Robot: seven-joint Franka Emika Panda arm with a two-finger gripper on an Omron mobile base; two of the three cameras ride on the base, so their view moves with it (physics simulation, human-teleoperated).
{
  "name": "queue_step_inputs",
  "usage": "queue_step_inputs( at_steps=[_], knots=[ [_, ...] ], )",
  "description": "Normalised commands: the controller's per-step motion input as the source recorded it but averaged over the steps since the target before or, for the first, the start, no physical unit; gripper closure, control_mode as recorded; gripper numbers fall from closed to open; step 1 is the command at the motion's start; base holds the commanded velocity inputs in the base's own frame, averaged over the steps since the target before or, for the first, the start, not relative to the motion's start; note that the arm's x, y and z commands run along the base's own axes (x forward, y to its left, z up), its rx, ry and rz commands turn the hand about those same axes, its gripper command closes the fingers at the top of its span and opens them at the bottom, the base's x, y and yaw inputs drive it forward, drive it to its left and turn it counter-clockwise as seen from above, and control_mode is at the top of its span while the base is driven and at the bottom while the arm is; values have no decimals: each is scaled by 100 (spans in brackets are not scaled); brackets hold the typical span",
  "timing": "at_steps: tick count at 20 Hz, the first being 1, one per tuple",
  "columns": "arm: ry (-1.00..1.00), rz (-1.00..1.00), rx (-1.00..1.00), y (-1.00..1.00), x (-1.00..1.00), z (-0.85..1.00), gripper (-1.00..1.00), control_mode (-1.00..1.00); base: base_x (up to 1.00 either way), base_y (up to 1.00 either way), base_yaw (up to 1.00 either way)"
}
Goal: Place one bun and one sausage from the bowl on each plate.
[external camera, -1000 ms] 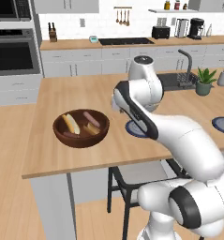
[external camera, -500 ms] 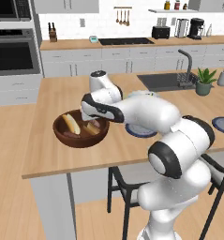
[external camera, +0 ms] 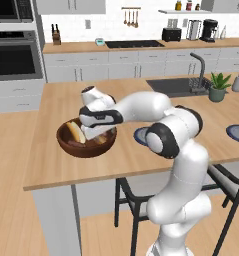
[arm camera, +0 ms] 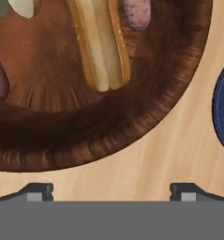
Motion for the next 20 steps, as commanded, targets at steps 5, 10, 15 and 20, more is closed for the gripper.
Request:
queue_step_inputs(
  at_steps=[5, 10, 15, 20],
  knots=[
    [4, 2, 0, -1, 48, -35, -100, -100, 0, 0, 0],
    [-1, 0, 0, 0, 48, -38, -100, -100, 0, 0, 0],
    [0, 0, 0, 0, 0, -30, -100, -100, 0, 0, 0],
    [-3, 0, 1, 0, 11, -30, -100, -100, 0, 0, 0]
  ],
)
